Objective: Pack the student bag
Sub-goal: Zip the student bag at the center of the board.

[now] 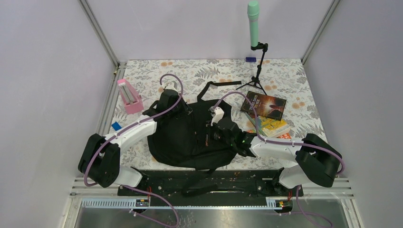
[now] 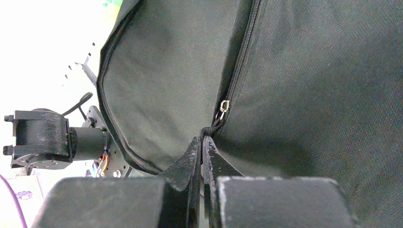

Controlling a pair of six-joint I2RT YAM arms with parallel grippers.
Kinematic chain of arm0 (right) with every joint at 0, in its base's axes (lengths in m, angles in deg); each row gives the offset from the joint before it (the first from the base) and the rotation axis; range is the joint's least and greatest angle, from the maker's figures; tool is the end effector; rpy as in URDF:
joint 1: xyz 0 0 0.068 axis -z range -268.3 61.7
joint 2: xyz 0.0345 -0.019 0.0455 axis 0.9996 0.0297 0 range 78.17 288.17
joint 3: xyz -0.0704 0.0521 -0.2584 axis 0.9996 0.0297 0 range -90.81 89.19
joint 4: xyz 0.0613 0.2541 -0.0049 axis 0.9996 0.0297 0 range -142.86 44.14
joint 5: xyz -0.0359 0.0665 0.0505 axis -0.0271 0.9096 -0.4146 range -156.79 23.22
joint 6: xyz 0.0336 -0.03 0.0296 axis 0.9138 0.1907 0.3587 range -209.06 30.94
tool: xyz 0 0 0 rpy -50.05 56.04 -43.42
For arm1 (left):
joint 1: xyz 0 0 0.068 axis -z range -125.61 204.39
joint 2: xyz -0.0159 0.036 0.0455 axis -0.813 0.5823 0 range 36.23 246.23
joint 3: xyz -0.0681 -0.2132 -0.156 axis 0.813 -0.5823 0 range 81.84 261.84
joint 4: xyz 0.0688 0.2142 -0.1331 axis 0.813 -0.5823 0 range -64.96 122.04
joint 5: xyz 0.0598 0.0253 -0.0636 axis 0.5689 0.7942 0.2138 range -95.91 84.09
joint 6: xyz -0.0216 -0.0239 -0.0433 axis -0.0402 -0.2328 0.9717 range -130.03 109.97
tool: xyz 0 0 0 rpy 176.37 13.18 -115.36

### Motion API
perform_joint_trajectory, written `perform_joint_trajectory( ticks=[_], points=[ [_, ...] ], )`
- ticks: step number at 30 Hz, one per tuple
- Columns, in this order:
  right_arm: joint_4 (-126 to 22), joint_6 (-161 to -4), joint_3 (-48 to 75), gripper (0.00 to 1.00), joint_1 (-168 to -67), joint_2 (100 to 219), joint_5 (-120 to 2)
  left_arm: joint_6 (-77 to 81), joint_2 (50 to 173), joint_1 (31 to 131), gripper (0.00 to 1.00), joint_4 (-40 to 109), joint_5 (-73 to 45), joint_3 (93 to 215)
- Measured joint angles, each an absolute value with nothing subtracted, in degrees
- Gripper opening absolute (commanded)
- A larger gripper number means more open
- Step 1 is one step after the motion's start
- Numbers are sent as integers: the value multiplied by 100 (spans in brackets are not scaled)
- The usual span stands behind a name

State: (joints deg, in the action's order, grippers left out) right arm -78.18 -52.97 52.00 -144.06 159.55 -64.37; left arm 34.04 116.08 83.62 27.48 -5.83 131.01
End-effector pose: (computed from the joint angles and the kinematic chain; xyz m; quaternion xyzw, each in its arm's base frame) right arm 0.1685 0.2501 0.2114 -0.1510 0.7993 0.4297 0.3921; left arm 0.2656 -0.1486 0.2367 -0.1150 0.8805 -0.2741 0.3693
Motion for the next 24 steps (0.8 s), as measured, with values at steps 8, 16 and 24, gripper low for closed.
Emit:
perform_joint_trajectory(
  ticks=[8,16,24],
  points=[
    [-7797,-5288,5325,0,-14503,15957,-6441,3325,11724,8180,0,2746,-585,13217],
    [-7733,-5246,5530,0,-14603,15953,-6437,3275,11916,8027,0,2753,-572,13363],
    [-7689,-5096,5808,0,-14666,15922,-6448,3231,12052,7936,0,2746,-544,13488]
  ],
)
